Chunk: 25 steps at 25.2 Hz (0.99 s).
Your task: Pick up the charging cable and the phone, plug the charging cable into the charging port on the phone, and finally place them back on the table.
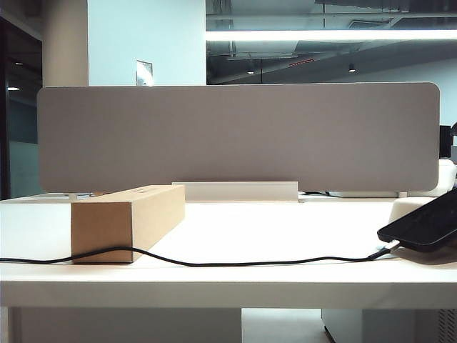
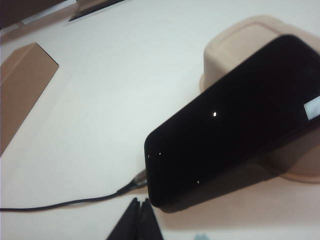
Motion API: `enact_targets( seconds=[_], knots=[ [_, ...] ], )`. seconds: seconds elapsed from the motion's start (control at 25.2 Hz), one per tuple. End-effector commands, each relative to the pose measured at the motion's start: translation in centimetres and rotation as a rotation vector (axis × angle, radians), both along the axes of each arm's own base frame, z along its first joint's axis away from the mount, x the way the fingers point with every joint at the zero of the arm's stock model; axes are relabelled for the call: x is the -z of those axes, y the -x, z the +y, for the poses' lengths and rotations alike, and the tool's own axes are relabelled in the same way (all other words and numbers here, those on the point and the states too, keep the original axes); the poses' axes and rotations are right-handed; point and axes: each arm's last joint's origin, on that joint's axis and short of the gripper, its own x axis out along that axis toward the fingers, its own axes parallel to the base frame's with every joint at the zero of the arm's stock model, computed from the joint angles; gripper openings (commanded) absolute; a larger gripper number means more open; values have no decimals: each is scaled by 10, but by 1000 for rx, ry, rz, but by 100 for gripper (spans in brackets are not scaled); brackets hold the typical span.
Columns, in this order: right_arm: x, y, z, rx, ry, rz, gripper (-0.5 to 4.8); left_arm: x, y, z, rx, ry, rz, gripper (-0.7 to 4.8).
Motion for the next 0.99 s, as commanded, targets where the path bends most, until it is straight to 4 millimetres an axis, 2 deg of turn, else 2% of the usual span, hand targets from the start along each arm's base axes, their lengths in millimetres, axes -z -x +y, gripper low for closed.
enact_targets(
  seconds=[0.04,0.4,0.68,0.79,0.99],
  knots=[
    [5,0,0,1,-5,-38,-6,8,-1,2,-46,-50,-14,-6],
    [22,5,0,1,-3,-65,-6,30,-2,2,-66,-80,-29,-6],
    [26,6,0,3,3,-55,-6,32,-2,2,-49,-116,-59,-6],
    [27,6,-1,18,38,-58,-6,26,-4,2,-29,-202,-158,-6],
    [35,9,-2,52,53,-20,-6,33,-4,5,-98,-258,-142,-6]
  ],
)
